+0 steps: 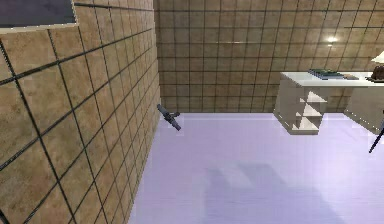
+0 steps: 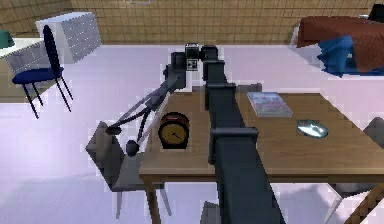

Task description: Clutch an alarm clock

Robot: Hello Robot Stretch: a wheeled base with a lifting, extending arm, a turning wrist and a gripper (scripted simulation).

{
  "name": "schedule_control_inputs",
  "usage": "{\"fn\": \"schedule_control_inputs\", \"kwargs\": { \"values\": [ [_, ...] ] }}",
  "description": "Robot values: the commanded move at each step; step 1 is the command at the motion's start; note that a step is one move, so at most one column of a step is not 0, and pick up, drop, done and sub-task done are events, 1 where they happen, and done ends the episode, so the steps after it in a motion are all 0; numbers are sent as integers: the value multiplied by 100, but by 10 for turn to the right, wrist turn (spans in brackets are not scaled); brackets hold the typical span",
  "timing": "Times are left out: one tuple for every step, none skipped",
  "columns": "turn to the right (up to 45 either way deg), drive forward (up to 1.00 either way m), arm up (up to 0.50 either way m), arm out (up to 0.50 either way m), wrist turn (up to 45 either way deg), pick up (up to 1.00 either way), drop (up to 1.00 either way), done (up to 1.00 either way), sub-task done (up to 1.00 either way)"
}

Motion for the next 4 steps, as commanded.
{"fn": "schedule_control_inputs", "kwargs": {
  "values": [
    [0,0,0,0,450,0,0,0,0],
    [0,0,0,0,450,0,0,0,0],
    [0,0,0,0,360,0,0,0,0],
    [0,0,-30,0,0,0,0,0,0]
  ]
}}
